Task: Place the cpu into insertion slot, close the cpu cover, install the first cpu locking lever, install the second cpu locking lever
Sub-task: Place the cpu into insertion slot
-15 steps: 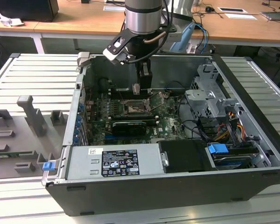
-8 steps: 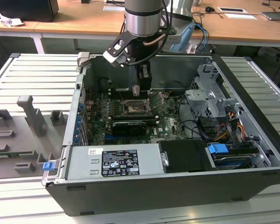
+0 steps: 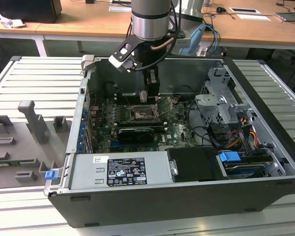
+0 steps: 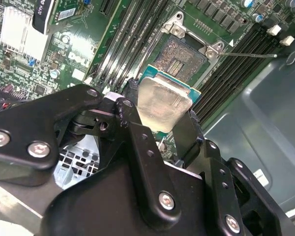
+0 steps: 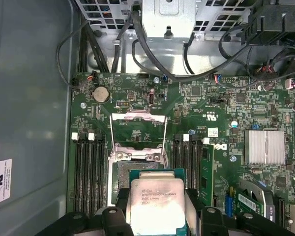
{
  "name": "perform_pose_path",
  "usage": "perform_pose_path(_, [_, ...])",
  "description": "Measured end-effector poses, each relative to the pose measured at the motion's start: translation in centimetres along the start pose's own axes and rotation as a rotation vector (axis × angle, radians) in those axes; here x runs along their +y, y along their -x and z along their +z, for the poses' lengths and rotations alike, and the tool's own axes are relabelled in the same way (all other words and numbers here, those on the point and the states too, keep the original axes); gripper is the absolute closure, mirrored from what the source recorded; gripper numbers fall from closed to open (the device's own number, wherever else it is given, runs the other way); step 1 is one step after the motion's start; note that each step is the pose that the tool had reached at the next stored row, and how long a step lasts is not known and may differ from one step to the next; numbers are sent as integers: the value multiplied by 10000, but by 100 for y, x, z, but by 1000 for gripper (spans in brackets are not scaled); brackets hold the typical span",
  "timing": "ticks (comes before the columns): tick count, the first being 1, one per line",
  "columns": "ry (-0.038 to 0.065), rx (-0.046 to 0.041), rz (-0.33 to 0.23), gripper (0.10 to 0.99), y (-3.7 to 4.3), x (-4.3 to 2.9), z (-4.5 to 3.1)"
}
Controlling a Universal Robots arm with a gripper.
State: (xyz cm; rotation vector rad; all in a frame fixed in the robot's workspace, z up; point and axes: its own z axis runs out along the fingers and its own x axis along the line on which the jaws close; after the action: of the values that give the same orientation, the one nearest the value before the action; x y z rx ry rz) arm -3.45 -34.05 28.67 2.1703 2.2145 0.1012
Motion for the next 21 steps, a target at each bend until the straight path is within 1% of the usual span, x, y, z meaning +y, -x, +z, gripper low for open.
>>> perform_pose_path(21, [0,0,1,561,3,-11,150])
